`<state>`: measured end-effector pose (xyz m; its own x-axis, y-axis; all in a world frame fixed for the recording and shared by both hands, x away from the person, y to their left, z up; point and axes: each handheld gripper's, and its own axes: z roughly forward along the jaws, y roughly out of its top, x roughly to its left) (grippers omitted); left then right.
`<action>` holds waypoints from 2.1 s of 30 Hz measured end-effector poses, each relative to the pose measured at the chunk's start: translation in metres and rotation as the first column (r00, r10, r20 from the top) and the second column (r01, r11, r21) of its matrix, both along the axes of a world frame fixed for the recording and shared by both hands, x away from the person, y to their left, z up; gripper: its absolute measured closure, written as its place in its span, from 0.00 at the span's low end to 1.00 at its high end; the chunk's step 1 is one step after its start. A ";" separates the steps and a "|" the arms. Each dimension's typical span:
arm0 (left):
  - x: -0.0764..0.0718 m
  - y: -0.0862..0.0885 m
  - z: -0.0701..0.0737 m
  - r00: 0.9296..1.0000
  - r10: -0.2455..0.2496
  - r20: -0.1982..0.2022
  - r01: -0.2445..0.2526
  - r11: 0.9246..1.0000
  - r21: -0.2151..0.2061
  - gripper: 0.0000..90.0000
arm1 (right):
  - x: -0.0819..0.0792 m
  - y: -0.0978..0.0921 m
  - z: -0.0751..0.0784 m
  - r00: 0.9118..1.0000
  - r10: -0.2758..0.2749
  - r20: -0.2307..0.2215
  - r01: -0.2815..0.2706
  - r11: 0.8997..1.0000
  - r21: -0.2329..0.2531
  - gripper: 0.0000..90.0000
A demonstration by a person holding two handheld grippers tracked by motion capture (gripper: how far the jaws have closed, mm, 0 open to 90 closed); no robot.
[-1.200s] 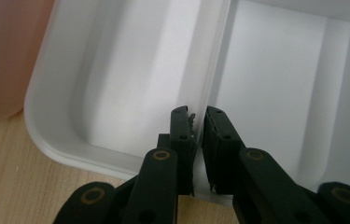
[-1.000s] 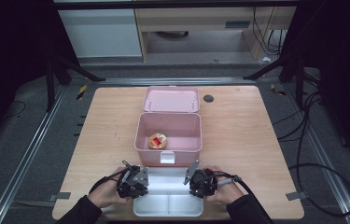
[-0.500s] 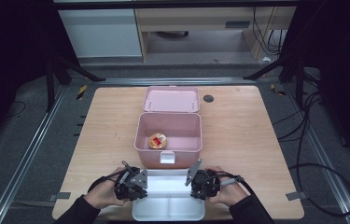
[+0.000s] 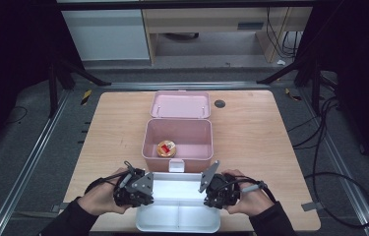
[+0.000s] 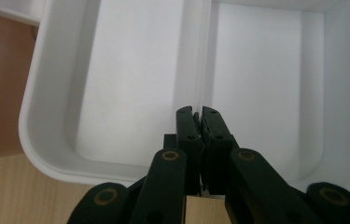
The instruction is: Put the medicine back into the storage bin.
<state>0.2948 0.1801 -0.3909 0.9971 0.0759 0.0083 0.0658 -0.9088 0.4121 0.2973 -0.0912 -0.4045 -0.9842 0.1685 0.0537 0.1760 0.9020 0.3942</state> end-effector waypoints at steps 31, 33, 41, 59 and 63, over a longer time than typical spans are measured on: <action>0.117 0.009 0.079 0.997 0.046 0.059 -0.046 0.999 -0.002 0.97 | 0.116 -0.002 0.085 0.995 0.005 0.102 -0.015 0.995 0.095 0.95; 0.127 0.010 0.081 0.997 0.049 0.056 -0.049 0.999 -0.009 0.97 | 0.125 -0.001 0.087 0.993 0.005 0.115 -0.017 0.994 0.105 0.95; 0.160 0.009 0.076 0.997 0.048 0.053 -0.049 0.999 0.022 0.96 | 0.154 0.000 0.085 0.991 0.006 0.131 -0.020 0.994 0.110 0.95; 0.192 -0.004 0.040 0.999 0.050 0.004 -0.050 0.994 0.097 0.94 | 0.176 0.000 0.046 0.995 -0.041 0.090 0.034 0.997 0.076 0.96; 0.190 -0.004 0.034 0.999 0.050 0.009 -0.050 0.993 0.109 0.95 | 0.175 0.002 0.039 0.995 -0.049 0.087 0.042 0.997 0.070 0.95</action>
<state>0.4850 0.1762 -0.3572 0.9920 0.1241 0.0254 0.1101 -0.9441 0.3108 0.4724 -0.0888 -0.3657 -0.9770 0.2122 -0.0209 0.1777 0.8644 0.4704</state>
